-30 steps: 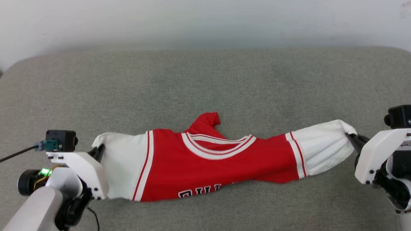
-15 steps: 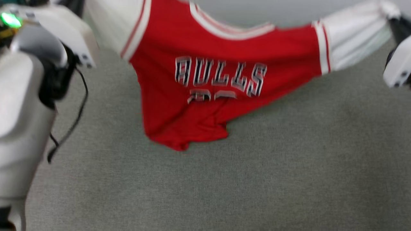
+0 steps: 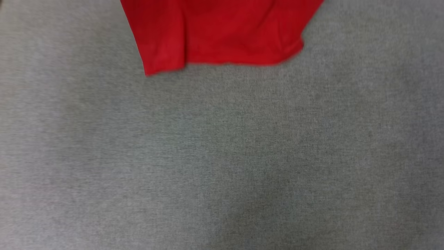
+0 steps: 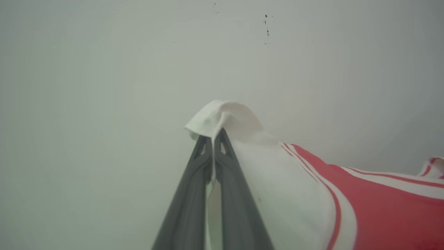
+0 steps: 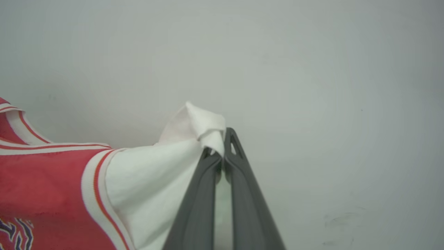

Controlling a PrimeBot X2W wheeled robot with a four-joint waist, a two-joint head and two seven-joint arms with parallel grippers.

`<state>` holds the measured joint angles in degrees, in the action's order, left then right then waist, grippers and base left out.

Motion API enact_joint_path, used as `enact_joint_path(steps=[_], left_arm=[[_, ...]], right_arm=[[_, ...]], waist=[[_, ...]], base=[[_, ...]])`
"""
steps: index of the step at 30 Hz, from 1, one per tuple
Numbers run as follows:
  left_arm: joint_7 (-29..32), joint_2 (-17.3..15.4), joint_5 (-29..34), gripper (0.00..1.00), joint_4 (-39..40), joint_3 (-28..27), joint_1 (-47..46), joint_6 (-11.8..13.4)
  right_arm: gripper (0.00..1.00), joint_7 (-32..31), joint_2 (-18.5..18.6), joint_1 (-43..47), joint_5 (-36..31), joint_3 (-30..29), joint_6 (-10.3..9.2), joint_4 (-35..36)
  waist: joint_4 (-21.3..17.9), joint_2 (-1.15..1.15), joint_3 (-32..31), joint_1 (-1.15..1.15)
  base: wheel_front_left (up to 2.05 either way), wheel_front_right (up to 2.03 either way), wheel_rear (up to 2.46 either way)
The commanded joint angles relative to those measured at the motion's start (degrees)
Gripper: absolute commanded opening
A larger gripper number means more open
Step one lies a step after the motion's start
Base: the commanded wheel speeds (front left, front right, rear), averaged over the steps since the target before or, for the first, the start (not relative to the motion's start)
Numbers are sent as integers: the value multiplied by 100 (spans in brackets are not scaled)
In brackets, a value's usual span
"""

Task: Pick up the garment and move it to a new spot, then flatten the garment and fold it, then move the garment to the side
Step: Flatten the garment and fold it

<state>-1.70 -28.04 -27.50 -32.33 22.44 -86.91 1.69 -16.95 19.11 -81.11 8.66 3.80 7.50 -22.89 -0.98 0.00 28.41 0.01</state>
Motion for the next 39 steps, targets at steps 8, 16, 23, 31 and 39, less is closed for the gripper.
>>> enact_joint_path(steps=[8, 16, 23, 31, 39], left_arm=[[-420, 32, -35, 0, -586, -141, -784, -103], [-557, 187, -223, 0, -1031, -132, -564, -235], [-1028, 459, -585, 0, -1714, -222, 179, -478], [-1332, 537, -865, 0, -1642, -451, 2054, -577], [-1360, 587, -762, 0, -277, -910, 4731, -241]], right_arm=[[0, 687, -75, -1320, -86, 493, -2, -856], [0, 783, -287, -1540, -7, 827, -2, -1538], [0, 1118, -498, -830, 370, 1020, -2, -2375], [0, 1532, -374, 1161, 1011, 1367, -2, -2268], [0, 1500, -161, 3694, 1601, 1334, -2, -1374]], waist=[[-206, 0, 553, -1], [-159, 0, 859, -1], [-52, 0, 758, -1], [-21, 0, -248, -1], [-47, 0, -1351, -1]], base=[[0, 0, 0], [0, 0, 0], [0, 0, 0], [0, 0, 0], [0, 0, 0]])
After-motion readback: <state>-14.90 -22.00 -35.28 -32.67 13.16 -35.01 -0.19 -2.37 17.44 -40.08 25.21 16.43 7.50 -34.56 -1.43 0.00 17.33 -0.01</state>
